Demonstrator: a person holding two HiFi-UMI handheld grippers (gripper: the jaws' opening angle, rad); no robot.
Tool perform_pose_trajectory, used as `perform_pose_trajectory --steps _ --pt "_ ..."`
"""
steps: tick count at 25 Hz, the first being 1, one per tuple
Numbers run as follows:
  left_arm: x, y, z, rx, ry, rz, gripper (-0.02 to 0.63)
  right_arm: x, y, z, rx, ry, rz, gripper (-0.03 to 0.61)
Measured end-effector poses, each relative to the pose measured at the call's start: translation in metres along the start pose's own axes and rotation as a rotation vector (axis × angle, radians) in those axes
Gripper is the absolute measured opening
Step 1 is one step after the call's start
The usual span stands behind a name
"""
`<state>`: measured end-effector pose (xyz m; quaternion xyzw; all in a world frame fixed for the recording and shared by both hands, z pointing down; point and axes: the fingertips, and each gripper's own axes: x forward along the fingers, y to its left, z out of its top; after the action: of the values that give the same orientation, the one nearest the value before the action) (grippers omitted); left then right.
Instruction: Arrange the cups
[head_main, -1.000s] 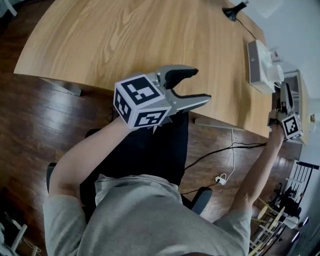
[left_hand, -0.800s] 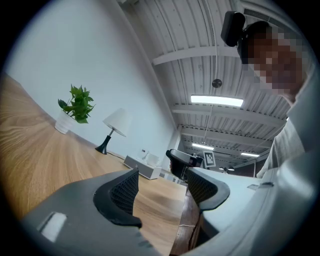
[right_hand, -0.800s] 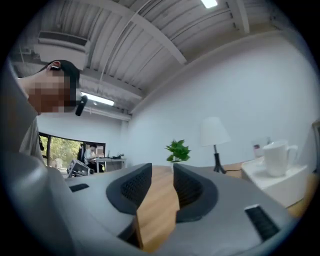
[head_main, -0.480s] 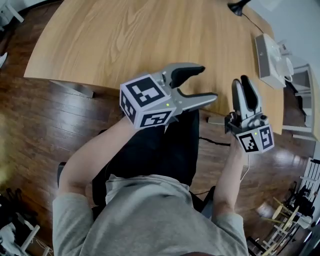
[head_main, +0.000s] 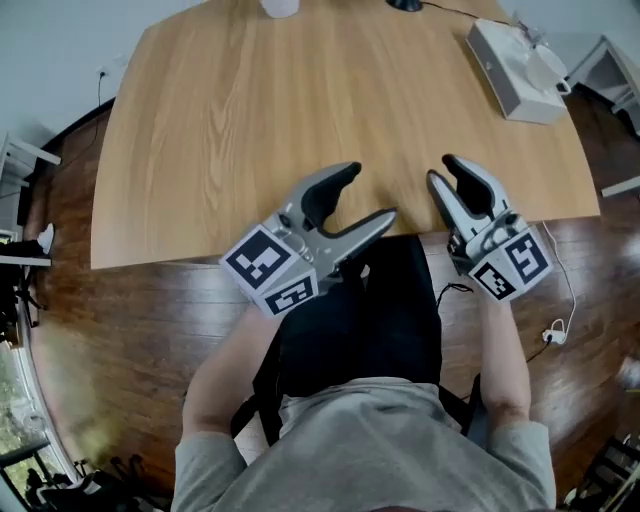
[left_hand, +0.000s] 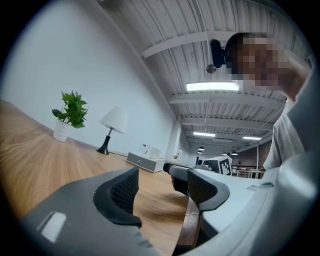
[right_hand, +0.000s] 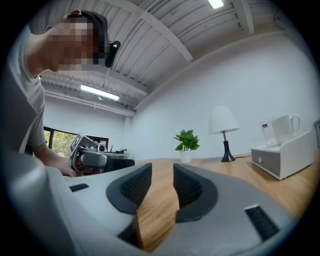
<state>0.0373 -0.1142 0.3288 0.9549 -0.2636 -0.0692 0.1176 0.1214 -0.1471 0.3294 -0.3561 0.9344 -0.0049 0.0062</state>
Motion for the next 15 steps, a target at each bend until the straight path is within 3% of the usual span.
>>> perform_pose_trajectory --steps 6,15 --pt "-0.0024 -0.0048 -0.0035 0.051 0.014 -0.008 0.295 0.0032 0.0010 -0.0071 0.007 0.003 0.012 0.129" --pt "-0.0039 -0.0013 -0.0013 0.015 -0.002 -0.016 0.295 0.0045 0.0041 -0.0127 -0.023 0.020 0.013 0.129"
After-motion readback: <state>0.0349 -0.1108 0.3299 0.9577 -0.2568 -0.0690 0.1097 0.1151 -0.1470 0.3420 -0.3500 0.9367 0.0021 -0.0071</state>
